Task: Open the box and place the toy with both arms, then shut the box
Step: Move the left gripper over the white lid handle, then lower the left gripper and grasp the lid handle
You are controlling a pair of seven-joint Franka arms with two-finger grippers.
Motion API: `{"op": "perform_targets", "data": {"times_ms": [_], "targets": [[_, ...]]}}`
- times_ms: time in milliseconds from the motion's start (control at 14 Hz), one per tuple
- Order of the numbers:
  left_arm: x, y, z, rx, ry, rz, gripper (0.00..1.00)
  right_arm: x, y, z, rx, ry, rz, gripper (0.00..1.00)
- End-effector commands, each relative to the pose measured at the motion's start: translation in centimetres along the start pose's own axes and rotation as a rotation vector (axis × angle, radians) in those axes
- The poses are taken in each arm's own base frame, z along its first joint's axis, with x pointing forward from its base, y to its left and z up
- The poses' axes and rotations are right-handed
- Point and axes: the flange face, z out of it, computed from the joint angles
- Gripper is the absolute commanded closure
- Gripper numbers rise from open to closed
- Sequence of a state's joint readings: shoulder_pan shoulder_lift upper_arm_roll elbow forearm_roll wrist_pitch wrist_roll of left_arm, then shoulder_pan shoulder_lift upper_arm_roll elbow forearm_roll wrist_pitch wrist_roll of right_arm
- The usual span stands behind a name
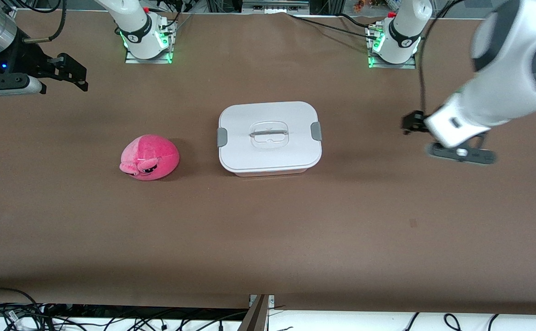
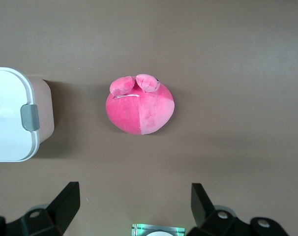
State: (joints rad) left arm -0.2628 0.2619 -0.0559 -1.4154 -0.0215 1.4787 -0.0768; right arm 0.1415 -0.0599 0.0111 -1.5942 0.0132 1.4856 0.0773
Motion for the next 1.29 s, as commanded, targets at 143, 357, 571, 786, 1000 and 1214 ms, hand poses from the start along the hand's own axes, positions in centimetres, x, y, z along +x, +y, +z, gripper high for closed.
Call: {"op": "perform_targets", "data": {"times_ms": [143,357,571,786,1000,1214], "targets": [[0.0,16.1,3.5,-0.050,-0.004,0.274,0.00,0.0,0.0,-0.6,0.018,0.009,0.012,0.00],[-0.8,24.3,6.3,-0.026,0.050,0.510,0.00,0.0,0.0,-0.6,0.017,0.009,0.012,0.00],[-0.8,29.6,9.0,0.081,0.131,0.809,0.00,0.0,0.0,-0.6,0.017,0.009,0.012,0.00],[-0.1,32.2,11.9,0.163,0.165,1.024,0.00,0.0,0.0,-0.6,0.017,0.011,0.012,0.00],[0.6,32.4,14.6,0.207,0.181,1.116,0.00,0.0,-0.1,-0.6,0.017,0.012,0.012,0.00],[0.1,32.9,17.0,0.216,0.171,1.136,0.00,0.0,-0.2,-0.7,0.017,0.014,0.009,0.00]]}}
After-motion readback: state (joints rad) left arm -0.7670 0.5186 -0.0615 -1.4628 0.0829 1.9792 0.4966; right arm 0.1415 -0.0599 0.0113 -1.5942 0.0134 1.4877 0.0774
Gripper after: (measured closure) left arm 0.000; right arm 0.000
